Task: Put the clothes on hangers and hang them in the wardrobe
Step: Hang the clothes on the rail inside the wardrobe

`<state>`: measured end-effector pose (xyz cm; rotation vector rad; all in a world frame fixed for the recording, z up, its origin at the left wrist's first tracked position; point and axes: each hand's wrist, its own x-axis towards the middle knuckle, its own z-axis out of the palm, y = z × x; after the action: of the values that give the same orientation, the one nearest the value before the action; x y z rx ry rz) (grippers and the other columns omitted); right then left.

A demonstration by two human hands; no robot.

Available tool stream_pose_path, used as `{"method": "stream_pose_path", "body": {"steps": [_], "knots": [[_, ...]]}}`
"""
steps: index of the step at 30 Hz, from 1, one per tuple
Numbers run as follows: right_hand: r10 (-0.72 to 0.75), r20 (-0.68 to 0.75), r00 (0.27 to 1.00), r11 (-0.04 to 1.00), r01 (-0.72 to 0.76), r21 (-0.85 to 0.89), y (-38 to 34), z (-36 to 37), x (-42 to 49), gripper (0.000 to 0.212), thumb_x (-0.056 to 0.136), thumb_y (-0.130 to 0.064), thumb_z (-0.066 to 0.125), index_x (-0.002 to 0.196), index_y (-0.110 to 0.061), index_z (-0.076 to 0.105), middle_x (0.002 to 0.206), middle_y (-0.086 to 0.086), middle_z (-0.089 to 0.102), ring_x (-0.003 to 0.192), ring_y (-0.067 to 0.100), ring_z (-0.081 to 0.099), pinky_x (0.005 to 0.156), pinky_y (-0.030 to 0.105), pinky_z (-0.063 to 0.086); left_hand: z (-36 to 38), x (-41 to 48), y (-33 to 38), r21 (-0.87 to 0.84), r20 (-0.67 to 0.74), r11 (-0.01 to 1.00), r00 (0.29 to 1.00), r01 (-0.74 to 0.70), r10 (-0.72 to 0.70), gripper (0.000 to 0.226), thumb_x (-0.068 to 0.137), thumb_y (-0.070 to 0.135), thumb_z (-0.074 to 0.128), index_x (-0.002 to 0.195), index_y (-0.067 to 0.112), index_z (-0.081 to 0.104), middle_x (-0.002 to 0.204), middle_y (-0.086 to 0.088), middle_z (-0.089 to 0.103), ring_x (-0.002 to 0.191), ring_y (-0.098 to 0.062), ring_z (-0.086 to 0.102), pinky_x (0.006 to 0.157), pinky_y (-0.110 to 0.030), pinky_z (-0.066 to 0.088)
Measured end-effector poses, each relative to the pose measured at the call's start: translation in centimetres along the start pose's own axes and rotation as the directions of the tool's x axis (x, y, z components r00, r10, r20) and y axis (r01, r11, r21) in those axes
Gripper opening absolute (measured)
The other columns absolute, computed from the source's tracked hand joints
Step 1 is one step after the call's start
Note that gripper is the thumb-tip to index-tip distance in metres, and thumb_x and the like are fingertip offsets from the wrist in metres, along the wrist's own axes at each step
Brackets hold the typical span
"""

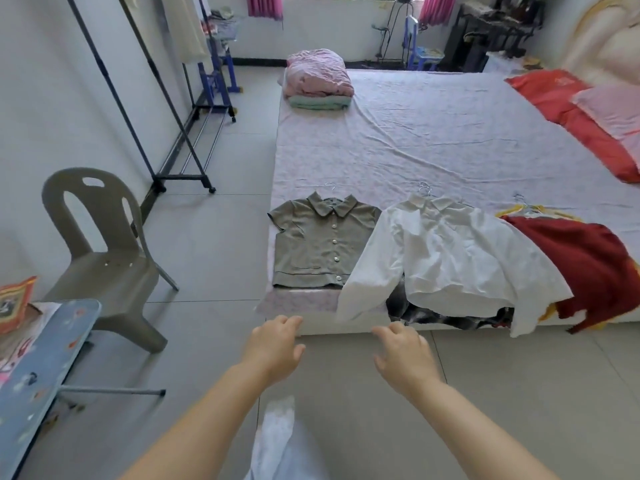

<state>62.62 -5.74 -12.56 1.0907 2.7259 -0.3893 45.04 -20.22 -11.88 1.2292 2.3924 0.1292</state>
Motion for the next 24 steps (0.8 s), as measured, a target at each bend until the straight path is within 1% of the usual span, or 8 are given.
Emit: {"method": "stream_pose_path", "body": {"steps": [3,6,10,14,16,21,24], "knots": [[-0.019,0.031,0.999,0.999,0.02,-0.043,-0.4,-1.0,6.4,0.046,0.088,-0.029,0.049,0.134,-0.028,0.042,0.131,-0.003,0.045,0.119,0.02,0.042,0.095,0.029,0.032,-1.5,5.9,-1.0,0.008,0.007,1.0,1.0,-0.015,0.015,0.051,0.093,0.035,0.045,0.14,0.022,0.031,0.138,-0.002,0.042,0.122,-0.024,0.045,0.097,-0.034,0.036],[0.011,0.064,0.998,0.998,-0.007,-0.064,-1.0,-1.9,11.8,0.046,0.088,-0.026,0.049,0.133,-0.027,0.043,0.131,-0.003,0.047,0.119,0.02,0.044,0.095,0.031,0.035,-3.2,11.0,-2.1,0.027,0.028,0.999,0.999,-0.042,0.041,0.05,0.093,0.035,0.045,0.139,0.023,0.031,0.138,-0.003,0.043,0.121,-0.025,0.045,0.097,-0.036,0.037],[0.024,0.076,0.997,1.0,-0.023,-0.013,-2.3,-3.5,19.5,0.043,0.089,-0.029,0.05,0.131,-0.027,0.043,0.129,-0.002,0.046,0.117,0.021,0.044,0.093,0.031,0.034,-6.2,18.9,-4.0,0.029,0.074,0.997,0.995,-0.066,0.063,0.048,0.092,0.033,0.044,0.138,0.021,0.033,0.135,-0.003,0.044,0.121,-0.025,0.044,0.096,-0.035,0.037],[0.046,0.071,0.996,0.997,-0.05,0.052,-3.0,-5.3,25.7,0.039,0.091,-0.03,0.049,0.129,-0.024,0.046,0.129,-0.001,0.047,0.117,0.022,0.043,0.09,0.031,0.035,-8.7,25.5,-4.9,0.036,0.107,0.996,0.991,-0.085,0.081,0.043,0.092,0.033,0.045,0.132,0.018,0.039,0.129,-0.004,0.047,0.117,-0.025,0.046,0.096,-0.037,0.038],[0.05,0.089,0.995,0.997,-0.055,0.049,-3.0,-5.7,28.4,0.038,0.09,-0.031,0.05,0.128,-0.024,0.047,0.128,0.0,0.048,0.116,0.023,0.044,0.09,0.032,0.035,-9.4,28.3,-5.0,0.053,0.135,0.994,0.987,-0.091,0.083,0.044,0.092,0.034,0.045,0.132,0.018,0.038,0.129,-0.005,0.047,0.117,-0.026,0.046,0.096,-0.038,0.038],[0.057,0.154,0.986,0.997,-0.064,0.04,-2.1,-6.2,35.3,0.036,0.088,-0.025,0.048,0.124,-0.021,0.049,0.124,0.002,0.049,0.112,0.024,0.046,0.091,0.032,0.038,-10.6,34.9,-5.1,0.088,0.17,0.992,0.983,-0.091,0.075,0.047,0.093,0.034,0.043,0.136,0.017,0.035,0.132,-0.006,0.045,0.12,-0.026,0.044,0.096,-0.039,0.038],[0.027,0.191,0.981,0.999,-0.034,0.035,-1.1,-6.0,39.8,0.039,0.089,-0.029,0.049,0.127,-0.022,0.047,0.125,0.001,0.048,0.114,0.024,0.045,0.092,0.032,0.036,-10.8,38.9,-5.0,0.098,0.188,0.993,0.981,-0.069,0.049,0.047,0.093,0.034,0.043,0.136,0.018,0.035,0.132,-0.005,0.045,0.12,-0.025,0.044,0.096,-0.038,0.037]]}}
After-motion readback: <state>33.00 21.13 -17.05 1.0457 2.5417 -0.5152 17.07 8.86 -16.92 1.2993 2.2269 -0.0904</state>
